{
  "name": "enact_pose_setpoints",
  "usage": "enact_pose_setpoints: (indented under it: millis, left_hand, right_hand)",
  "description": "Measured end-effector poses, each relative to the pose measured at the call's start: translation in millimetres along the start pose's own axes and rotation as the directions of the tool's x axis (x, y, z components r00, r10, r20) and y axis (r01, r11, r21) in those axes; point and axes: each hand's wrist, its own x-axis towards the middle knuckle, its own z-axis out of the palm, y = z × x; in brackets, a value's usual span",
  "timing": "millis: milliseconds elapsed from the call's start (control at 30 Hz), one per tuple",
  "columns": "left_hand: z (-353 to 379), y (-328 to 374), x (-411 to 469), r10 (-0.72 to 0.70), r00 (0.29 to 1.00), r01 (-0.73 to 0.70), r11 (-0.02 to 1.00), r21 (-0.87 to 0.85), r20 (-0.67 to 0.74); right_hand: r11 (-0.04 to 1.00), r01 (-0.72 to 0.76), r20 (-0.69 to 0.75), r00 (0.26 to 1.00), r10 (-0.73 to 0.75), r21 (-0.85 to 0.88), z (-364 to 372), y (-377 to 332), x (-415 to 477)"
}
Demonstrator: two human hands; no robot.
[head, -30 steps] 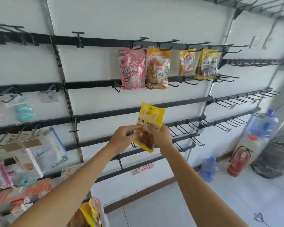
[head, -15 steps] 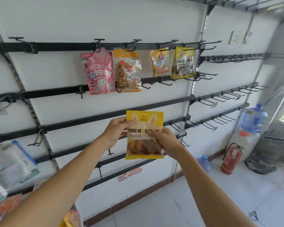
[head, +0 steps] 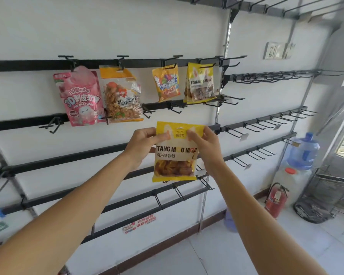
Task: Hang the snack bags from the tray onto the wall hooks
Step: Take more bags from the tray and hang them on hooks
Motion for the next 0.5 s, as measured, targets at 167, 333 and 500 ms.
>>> enact_pose_setpoints:
  millis: [167, 333, 500]
  left_hand:
    - [20.3, 8.5, 37.0, 0.082, 0.997, -0.081, 0.995, 0.065, -0.004]
    - [41.4, 20.9, 84.5, 0.272, 0.962, -0.273, 0.940, 0.203, 0.030]
    - [70.0, 35.8, 137.7, 0.399, 0.904, -0.427, 0.814, 0.393, 0.156]
  right_hand:
    - [0.999, 0.034, -0.037, 0.999, -0.035, -0.006, -19.5, -7.5, 36.5]
    - [0.997, 0.071, -0.076, 0.995, -0.071, -0.011, -43.3, -10.7, 67.7]
    - [0.996, 0.089, -0.133, 0.987, -0.092, -0.033, -69.8, -25.8, 103.9]
